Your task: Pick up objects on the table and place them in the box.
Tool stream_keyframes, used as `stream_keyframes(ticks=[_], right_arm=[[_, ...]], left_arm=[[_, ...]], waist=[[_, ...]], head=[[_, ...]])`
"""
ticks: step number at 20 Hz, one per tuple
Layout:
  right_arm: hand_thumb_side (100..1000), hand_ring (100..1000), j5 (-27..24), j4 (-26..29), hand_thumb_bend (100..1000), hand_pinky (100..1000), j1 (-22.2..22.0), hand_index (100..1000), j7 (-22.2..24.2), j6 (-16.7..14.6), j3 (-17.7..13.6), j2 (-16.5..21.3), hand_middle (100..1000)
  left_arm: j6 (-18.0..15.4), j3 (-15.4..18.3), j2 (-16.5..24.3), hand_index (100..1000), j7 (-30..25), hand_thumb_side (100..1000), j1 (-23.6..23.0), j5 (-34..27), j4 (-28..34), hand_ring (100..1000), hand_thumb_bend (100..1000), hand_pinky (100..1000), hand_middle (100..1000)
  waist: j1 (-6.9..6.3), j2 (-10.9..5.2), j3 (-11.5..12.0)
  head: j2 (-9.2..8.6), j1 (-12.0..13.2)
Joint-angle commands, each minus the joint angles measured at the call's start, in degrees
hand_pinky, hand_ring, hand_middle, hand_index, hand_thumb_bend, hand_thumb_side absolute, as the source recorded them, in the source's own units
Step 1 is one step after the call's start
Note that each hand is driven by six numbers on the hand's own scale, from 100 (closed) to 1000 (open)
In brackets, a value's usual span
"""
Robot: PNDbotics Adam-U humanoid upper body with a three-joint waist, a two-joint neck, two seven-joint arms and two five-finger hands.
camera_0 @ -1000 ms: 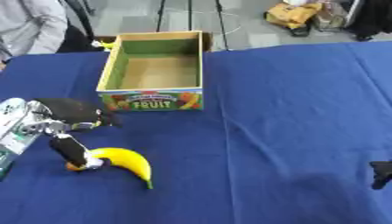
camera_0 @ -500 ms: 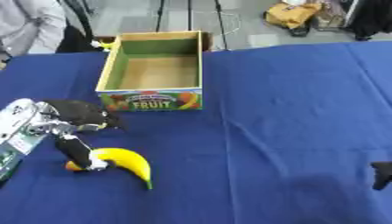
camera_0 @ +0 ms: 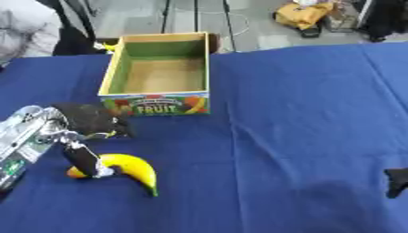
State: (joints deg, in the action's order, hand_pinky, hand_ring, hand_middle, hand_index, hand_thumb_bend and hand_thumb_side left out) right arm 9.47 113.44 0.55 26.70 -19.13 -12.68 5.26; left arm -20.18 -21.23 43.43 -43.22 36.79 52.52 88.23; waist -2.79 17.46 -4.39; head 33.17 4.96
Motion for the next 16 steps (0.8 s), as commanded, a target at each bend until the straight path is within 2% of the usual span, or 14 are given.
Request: stream_keyframes(ticks=[1,6,11,16], right_arm=[[1000,473,0.4,1.1,100,773,0.4,631,0.2,-0.1,0.0,0.2,490],[1000,473,0.4,1.1,100,773,0.4,631,0.3,-0.1,0.0,0.2,490],[1000,473,0.4,1.1,100,773,0.4,631,0.5,0.0,0.0,0.2,490],[1000,474,0.3,1.1,100,772,0.4,631,0.3,0.0,-0.1,0.2,490]], left_arm=[[-3.1,0.1,0.9,917,-1.7,663,0.9,0.3,-0.2,835,365,635,865],[-3.8,-0.1,0.9,886,-0.3,640,1.0,0.0,-0.1,815,327,612,827],[-4.0,-0.1,1.0,886,0.2,639,1.1,-0.3,0.6,815,321,612,827],[-4.2,-0.3,1.1,839,0.3,614,1.1,-0.6,0.5,785,285,584,771]], waist=[[0.02,-0.83,-0.1],[0.0,-0.86,-0.1],[-0.03,-0.92,0.0],[-0.05,-0.93,-0.1]], head=[[-0.32,0.3],[-0.35,0.3],[-0.3,0.3],[-0.39,0.4]])
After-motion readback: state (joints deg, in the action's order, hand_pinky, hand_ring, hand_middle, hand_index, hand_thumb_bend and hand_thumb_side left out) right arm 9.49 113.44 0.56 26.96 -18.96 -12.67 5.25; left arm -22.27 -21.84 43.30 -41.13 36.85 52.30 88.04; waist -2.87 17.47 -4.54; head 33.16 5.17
